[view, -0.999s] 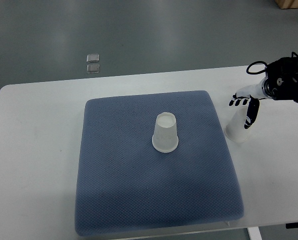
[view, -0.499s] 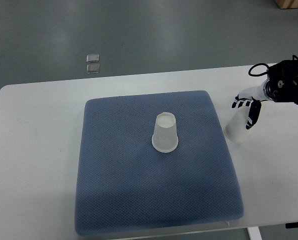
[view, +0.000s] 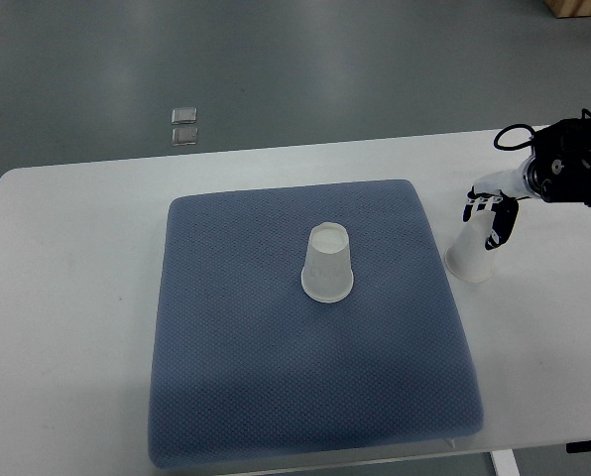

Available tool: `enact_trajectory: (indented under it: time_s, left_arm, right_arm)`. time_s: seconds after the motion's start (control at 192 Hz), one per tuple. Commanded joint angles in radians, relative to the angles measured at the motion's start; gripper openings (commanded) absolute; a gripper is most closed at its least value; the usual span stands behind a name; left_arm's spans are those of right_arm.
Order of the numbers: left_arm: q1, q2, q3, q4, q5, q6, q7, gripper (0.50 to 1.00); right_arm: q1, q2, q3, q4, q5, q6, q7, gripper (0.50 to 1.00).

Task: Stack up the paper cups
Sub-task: 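Lower the right hand and close its fingers around the white paper cup, then lift the cup with the right hand and carry it over the pad cup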

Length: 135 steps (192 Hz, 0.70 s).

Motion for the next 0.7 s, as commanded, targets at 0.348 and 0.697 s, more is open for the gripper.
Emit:
enact_trajectory:
  time_s: [0.348,0.697]
  left_arm:
    - [0.000,0.000,0.000,-0.001,0.000,0.000,0.000,1.000]
    - [-0.002,0.000,0.003,-0.002,0.000,0.000,0.000,1.000]
  right_arm:
    - [0.019,-0.016,-0.003,0.002,-0.004,0.006,0.001,0.633]
    - [0.430,-0.105,-0.081,0.184,-0.035,0.156,0.000,0.633]
